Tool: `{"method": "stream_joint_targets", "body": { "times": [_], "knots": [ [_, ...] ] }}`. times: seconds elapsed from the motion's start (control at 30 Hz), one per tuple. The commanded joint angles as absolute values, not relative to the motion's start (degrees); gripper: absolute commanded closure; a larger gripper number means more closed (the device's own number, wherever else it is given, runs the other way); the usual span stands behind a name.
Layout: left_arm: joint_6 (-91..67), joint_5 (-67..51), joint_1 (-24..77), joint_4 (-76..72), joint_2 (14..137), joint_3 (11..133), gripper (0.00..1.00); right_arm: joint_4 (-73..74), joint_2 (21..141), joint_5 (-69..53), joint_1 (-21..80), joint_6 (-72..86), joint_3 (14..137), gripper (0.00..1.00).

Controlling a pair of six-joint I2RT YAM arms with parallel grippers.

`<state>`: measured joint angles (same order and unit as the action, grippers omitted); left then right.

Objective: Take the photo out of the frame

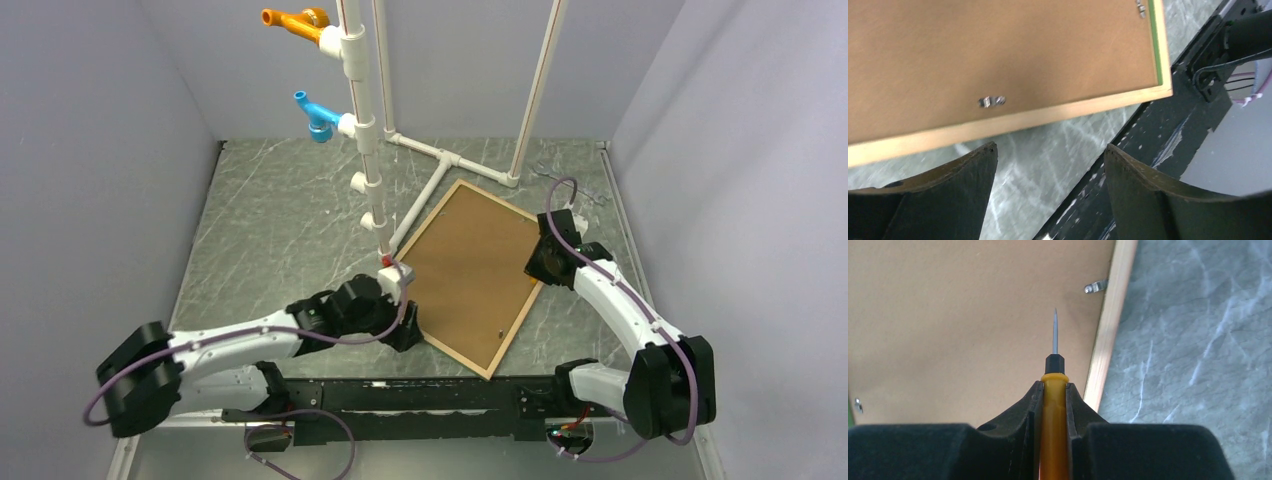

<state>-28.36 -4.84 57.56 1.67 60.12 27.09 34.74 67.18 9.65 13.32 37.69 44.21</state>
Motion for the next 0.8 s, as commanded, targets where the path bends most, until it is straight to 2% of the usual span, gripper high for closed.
{"method": "stream_joint_targets", "body": {
  "times": [0.0,0.3,0.77],
  "knots": [
    [-30.6,-11.3,57.6,-2.1,69.0,34.9,0.21,34.6,67.5,15.1,12.2,41.2,45.1,1.00],
    [-33.0,-15.6,57.5,-6.7,78.1,37.0,0.22,34.5,67.1,17.8,12.1,43.7,43.2,1.00],
    [-33.9,-13.7,57.5,-7.7,82.4,36.3,0.21,33.0,69.1,20.3,12.2,44.9,40.9,1.00]
  ]
}}
